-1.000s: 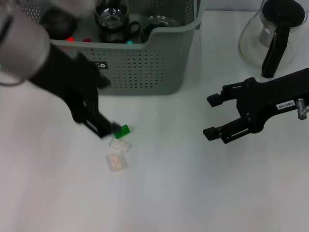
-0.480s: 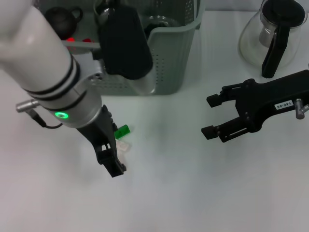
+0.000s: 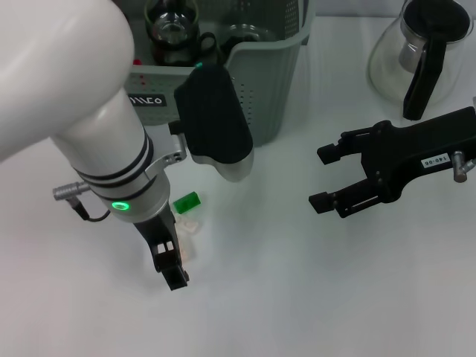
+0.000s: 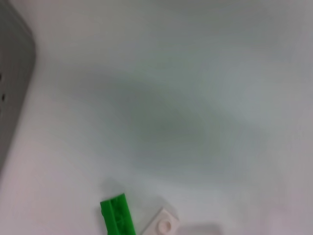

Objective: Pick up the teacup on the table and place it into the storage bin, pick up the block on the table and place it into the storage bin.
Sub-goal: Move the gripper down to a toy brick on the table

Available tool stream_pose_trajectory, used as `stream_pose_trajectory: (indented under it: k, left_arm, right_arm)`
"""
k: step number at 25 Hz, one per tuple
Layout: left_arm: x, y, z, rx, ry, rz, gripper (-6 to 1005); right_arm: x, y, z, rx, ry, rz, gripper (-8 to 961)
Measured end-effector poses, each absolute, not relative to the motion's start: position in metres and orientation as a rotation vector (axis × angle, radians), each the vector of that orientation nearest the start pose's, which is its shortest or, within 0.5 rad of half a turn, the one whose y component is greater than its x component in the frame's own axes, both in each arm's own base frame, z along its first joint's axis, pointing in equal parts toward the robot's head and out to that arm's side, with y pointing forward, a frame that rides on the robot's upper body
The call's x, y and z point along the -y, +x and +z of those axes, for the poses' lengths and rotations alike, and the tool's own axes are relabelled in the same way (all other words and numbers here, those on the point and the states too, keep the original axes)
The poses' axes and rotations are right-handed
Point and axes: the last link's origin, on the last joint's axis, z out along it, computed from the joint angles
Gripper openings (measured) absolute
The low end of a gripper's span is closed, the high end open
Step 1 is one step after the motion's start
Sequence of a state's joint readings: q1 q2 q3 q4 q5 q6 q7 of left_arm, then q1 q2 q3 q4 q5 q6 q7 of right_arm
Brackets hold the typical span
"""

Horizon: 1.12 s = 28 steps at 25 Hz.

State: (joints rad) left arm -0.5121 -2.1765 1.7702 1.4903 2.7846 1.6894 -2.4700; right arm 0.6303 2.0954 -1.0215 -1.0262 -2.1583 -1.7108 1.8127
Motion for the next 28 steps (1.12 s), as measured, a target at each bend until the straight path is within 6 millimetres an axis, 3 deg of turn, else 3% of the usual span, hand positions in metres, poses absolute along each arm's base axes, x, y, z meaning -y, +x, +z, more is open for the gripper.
stream_pose_trajectory:
  k: [21, 28]
  left_arm:
    - [-0.294, -0.177, -0.069, 0.478, -2.733, 1.024, 844]
    - [-0.294, -0.177, -0.071, 0.468, -2.737, 1.025, 773]
  right_arm:
    - [-0.338, 0.185, -0.004, -0.539, -3.107, 0.224, 946]
    - [-0.338, 0.185, -0.004, -0.538, -3.104, 0.224, 946]
